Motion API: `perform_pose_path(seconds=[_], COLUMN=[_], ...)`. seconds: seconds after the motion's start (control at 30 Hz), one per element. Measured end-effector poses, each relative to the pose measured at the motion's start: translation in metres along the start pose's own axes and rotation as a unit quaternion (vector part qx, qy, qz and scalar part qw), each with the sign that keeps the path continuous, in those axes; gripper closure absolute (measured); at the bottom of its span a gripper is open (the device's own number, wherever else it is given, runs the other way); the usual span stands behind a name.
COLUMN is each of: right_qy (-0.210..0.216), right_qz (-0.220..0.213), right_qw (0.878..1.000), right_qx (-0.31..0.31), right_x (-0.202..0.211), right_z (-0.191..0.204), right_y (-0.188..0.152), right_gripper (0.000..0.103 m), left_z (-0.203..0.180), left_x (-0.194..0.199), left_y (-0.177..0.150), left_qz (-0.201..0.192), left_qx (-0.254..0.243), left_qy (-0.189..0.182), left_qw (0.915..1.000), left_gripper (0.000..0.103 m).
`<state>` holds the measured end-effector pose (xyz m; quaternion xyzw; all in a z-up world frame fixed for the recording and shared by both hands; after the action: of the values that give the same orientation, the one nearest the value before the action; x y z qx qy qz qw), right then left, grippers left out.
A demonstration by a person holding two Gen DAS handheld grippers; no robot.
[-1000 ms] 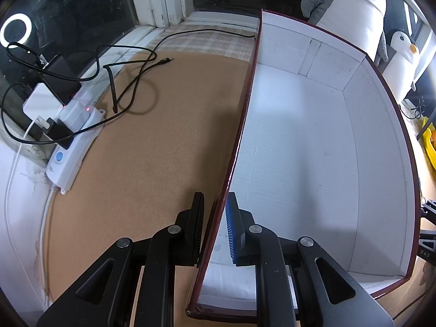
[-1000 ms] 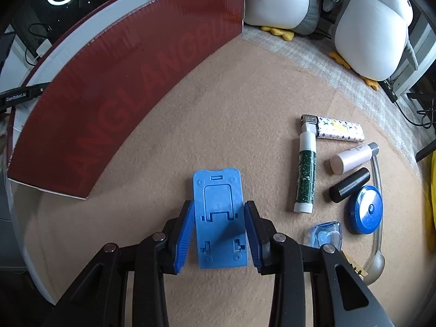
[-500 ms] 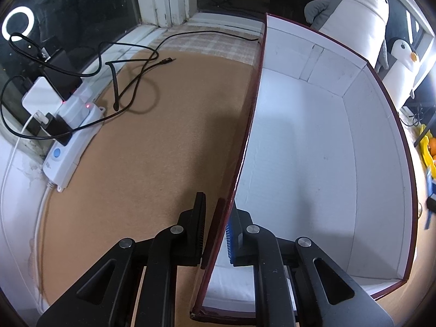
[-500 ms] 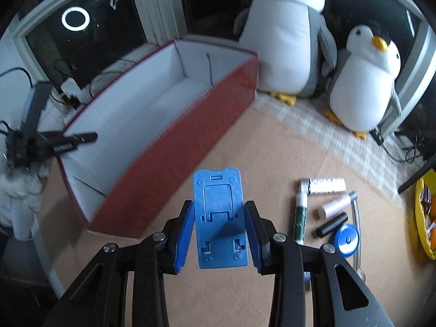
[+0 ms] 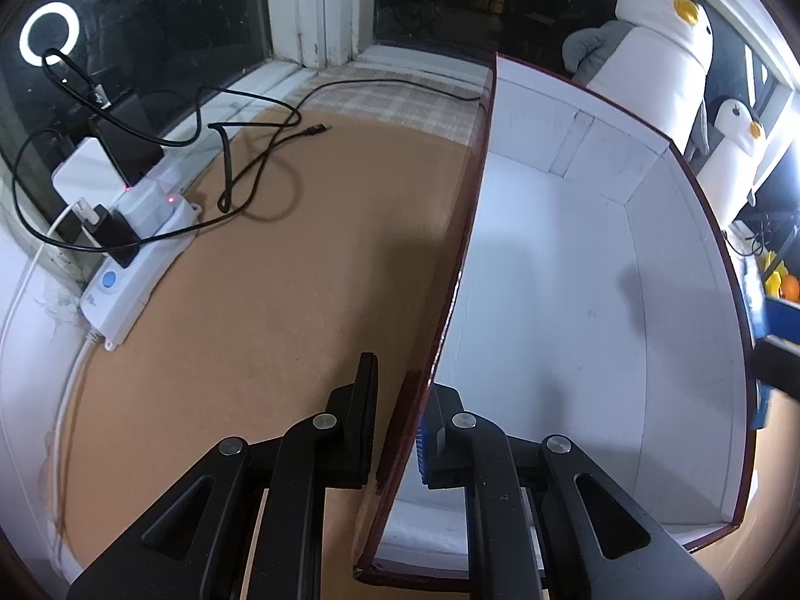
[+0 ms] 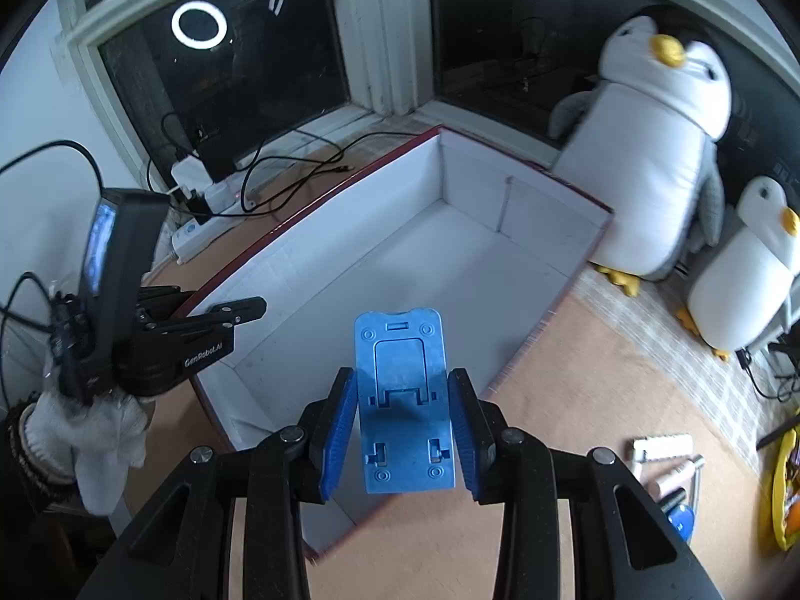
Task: Organize rigid objects
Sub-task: 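Lift the blue phone stand with the right tool and carry it over the box, then open the right tool to drop the stand into the box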
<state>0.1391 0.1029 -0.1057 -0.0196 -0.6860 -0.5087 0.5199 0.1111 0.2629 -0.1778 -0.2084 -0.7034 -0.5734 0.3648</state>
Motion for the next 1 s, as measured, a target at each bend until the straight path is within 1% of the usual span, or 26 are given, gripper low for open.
perform_pose_path(seconds=[0.23,0.53,0.73,0.83,0.9,1.0], right_qy=[-0.003,-0.013,-0.018,-0.013,-0.01,-0.006], right_qz=[0.018,0.035,0.031,0.026,0.019,0.01], right_qw=[1.0,0.999,0.999,1.0,1.0,1.0], right_qx=[0.015,0.025,0.021,0.005,-0.009,-0.026], right_x=[-0.026,-0.044,-0.045,-0.041,-0.035,-0.024], right_z=[0.013,0.019,0.02,0.015,0.011,0.003], right_y=[0.001,0.001,0.0,0.0,0.0,-0.001], right_gripper=[0.07,0.07,0.068,0.064,0.059,0.058], left_z=[-0.002,-0.004,-0.004,-0.004,-0.005,-0.005], left_x=[0.006,0.006,0.006,0.006,0.006,0.007], left_y=[0.002,0.003,0.003,0.003,0.003,0.003], left_qz=[-0.014,-0.016,-0.016,-0.016,-0.015,-0.014], left_qx=[-0.005,-0.008,-0.01,-0.013,-0.014,-0.016], left_qy=[0.003,0.006,0.006,0.007,0.007,0.008], left_qw=[0.9999,0.9998,0.9998,0.9998,0.9998,0.9998], left_gripper=[0.092,0.092,0.092,0.092,0.092,0.092])
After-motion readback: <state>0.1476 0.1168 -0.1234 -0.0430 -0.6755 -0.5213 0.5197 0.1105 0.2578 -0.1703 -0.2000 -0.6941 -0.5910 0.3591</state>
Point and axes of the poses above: each gripper's, at about its wrist camera, not at the fingertips, and x roughly against the way its jaws point, z to its left, y to its top, the point moved 2 cm from there along -x, roughly the way its jaws point, and after that the axes turned 12 degrees about -z, right-handed, at the moved point
